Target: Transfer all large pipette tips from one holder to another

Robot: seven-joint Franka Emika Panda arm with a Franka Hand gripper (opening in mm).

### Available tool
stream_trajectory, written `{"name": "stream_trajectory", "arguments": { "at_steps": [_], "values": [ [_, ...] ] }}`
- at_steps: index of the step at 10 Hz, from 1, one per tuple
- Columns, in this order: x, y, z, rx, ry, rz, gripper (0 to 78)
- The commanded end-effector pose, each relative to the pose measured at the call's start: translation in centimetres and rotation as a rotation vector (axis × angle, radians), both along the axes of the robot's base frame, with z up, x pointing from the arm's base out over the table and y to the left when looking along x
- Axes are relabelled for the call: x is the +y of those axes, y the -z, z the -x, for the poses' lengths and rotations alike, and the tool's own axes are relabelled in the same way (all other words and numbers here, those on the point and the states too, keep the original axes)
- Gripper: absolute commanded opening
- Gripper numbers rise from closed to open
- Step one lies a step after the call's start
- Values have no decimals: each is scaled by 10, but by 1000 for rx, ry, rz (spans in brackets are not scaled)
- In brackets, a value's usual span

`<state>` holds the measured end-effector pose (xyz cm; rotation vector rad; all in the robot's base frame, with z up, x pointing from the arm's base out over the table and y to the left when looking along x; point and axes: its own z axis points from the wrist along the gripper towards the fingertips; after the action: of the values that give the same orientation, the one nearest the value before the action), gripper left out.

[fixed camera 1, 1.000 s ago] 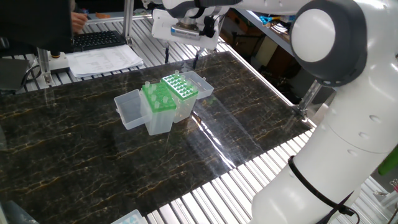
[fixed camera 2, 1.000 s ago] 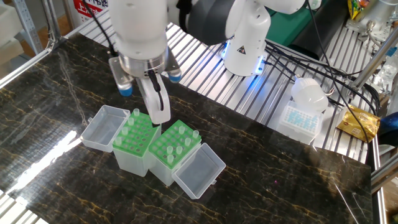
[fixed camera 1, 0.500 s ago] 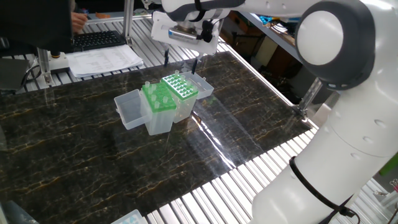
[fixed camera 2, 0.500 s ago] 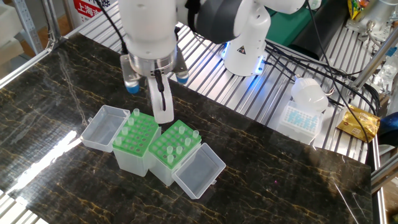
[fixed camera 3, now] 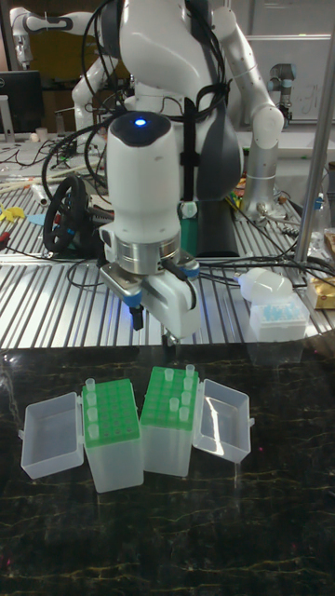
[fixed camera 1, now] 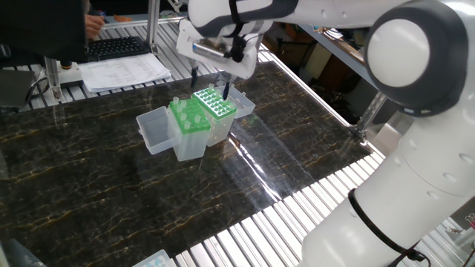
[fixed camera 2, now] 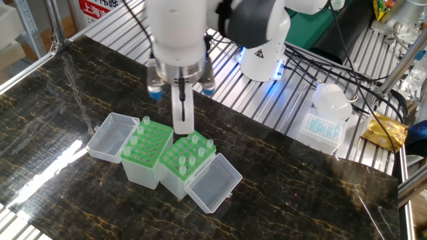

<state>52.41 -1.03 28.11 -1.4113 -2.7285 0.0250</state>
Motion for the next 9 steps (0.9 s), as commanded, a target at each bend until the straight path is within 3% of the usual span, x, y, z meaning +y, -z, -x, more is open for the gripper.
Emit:
{"name": "stream_trajectory", "arguments": {
  "at_steps": [1, 4, 6, 9],
  "values": [
    [6, 6, 8, -8, 44, 3, 774],
    [8, 14, 11, -15, 94, 6, 774],
    [15, 23, 13, -37, 173, 10, 774],
    [18, 31, 15, -47, 206, 11, 774]
  ]
}}
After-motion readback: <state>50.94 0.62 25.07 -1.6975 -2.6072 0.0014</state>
